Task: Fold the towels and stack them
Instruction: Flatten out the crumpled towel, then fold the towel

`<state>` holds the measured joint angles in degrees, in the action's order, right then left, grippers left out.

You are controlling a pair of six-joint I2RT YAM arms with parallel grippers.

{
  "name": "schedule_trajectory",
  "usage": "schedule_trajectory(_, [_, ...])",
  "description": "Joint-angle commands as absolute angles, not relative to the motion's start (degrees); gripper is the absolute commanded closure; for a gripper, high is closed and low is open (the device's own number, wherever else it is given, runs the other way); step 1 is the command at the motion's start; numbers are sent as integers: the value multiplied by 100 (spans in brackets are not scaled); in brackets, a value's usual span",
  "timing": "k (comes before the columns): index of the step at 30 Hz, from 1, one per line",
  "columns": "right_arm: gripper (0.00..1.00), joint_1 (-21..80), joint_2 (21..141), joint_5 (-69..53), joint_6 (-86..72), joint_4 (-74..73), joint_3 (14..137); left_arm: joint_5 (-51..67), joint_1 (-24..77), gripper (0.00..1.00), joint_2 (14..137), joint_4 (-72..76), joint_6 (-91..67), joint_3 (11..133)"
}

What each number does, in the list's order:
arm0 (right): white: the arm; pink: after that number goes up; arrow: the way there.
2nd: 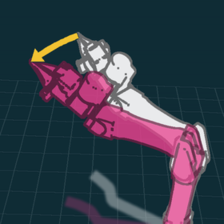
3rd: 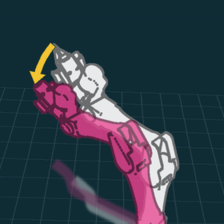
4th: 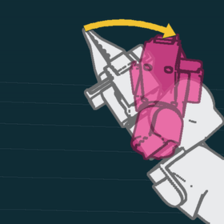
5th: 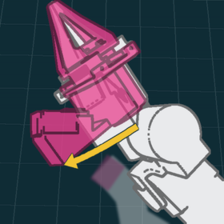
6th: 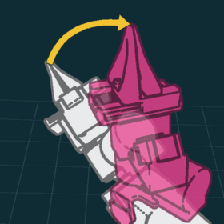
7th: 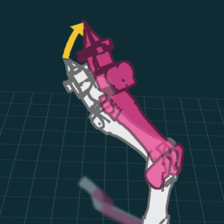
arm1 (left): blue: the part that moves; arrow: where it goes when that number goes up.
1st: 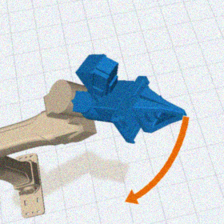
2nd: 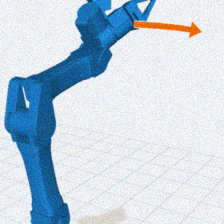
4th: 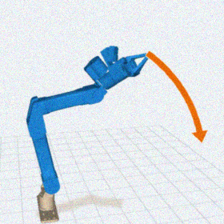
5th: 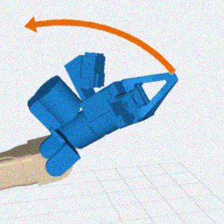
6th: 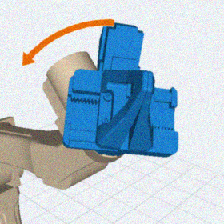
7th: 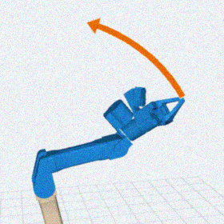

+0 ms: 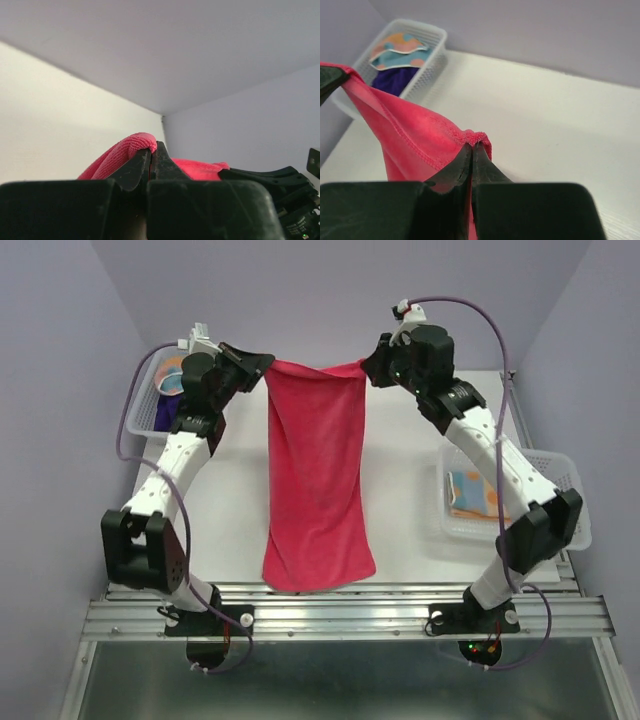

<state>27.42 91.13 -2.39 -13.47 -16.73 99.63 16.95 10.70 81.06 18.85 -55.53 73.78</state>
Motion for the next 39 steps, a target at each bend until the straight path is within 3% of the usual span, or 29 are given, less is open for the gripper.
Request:
schedule_trajectory(1, [99, 2312, 9850, 88, -1195, -897, 10309, 1635, 923, 100, 9118, 2575, -5178, 8093])
schedule_trajectory(10, [99, 1626, 12303, -799, -1187, -211, 11732, 1898, 817, 100, 11923, 2488, -5018, 10352])
schedule_trajectory(17, [99, 1547, 12867, -1186, -1046, -290, 12050, 1574, 747, 100, 12463, 2259, -5010, 10811])
schedule_trajectory(28, [99, 1547, 12103, -1740, -1625, -536, 10865, 1020, 721, 100, 10961, 2347, -5238, 8747])
schedule_trajectory(39, [99, 1652, 10943, -2197, -2136, -238, 8764, 467, 843, 100, 9072, 2909, -6160, 5548])
